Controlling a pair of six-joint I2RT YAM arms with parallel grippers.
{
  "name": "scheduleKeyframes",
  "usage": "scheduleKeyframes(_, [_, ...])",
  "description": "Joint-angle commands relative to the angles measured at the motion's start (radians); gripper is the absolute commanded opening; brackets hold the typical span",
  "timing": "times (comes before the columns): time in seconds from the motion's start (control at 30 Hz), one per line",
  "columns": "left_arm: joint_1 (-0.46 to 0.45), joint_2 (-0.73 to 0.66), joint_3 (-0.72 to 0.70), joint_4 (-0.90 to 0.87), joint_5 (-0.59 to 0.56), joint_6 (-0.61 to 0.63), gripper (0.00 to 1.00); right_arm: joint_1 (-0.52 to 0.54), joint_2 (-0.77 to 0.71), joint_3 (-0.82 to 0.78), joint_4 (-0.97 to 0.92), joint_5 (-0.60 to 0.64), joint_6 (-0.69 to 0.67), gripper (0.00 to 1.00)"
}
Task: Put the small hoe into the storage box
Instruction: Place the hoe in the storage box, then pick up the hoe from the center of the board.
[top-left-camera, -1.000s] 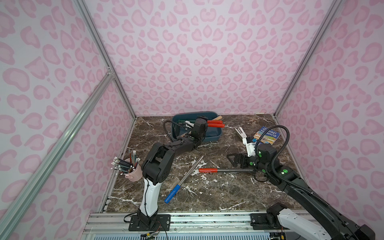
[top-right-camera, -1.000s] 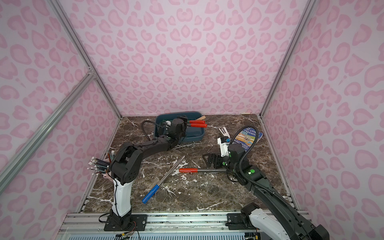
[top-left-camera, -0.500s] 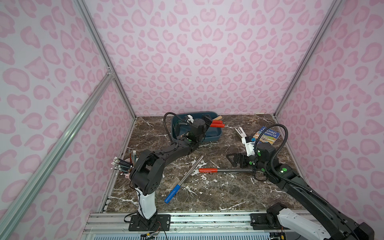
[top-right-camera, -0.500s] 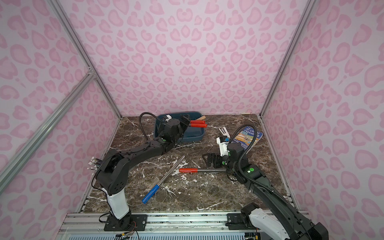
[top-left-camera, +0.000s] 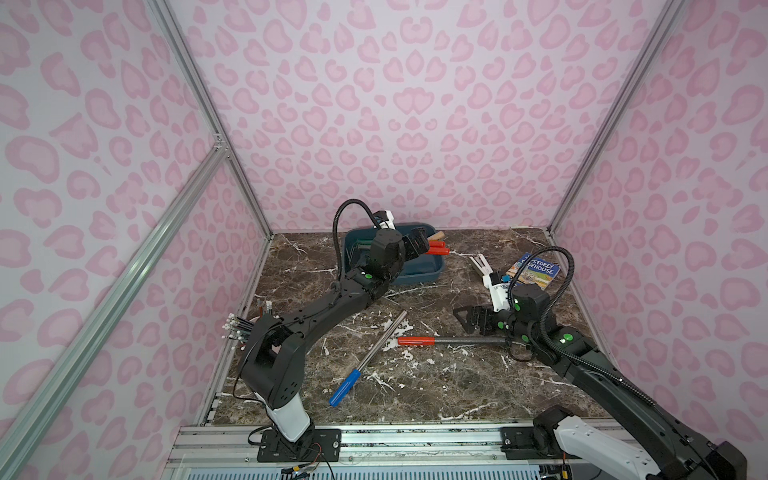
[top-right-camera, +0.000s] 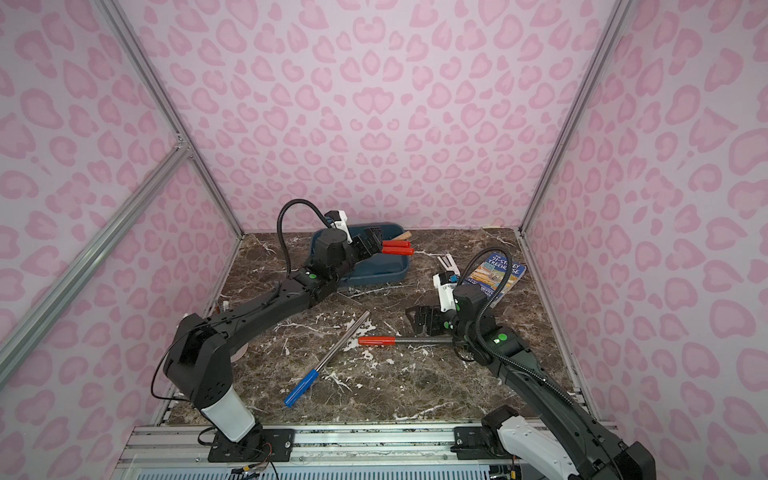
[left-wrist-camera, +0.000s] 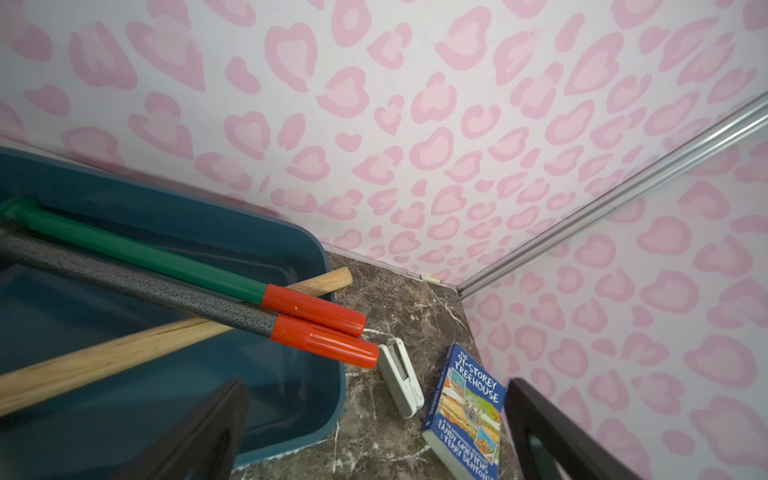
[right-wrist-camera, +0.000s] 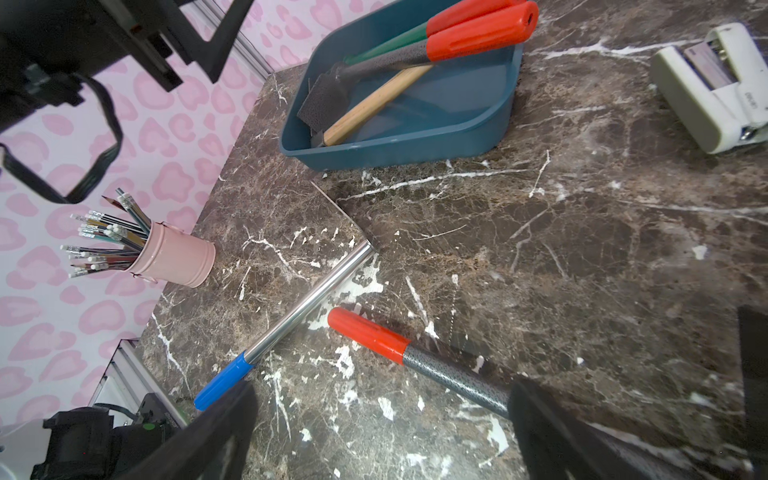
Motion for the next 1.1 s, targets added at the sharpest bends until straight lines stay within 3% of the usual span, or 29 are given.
scheduleKeyframes(0.0, [0.001,-0.05,-0.031,-0.048,0.039,0.184,1.0,-0.001,0.005,0.018,0.023,0.006,-0.015,0.98])
scheduleKeyframes(0.13, [0.001,-0.106,-0.067,-0.106,0.043,0.273,0.99,-0.005,0.014,0.02,0.025,0.003,-0.022,0.99])
scheduleKeyframes(0.3, [0.0,-0.14,-0.077,-0.2,0.141,0.408,0.98,-0.017,0.025,0.013,0.032,-0.023,-0.02,0.99])
scheduleKeyframes(0.5, [-0.012,-0.169,-0.113,-0.279,0.175,0.46,0.98,-0.04,0.049,0.003,0.034,-0.065,-0.004,0.99])
scheduleKeyframes(0.73, [-0.078,-0.188,-0.169,-0.313,0.145,0.547,0.97,-0.047,0.088,0.027,-0.045,0.005,0.131,0.98])
scheduleKeyframes(1.07, [-0.123,-0.185,-0.202,-0.327,0.077,0.559,0.96,-0.048,0.063,-0.019,-0.079,0.086,0.355,0.99])
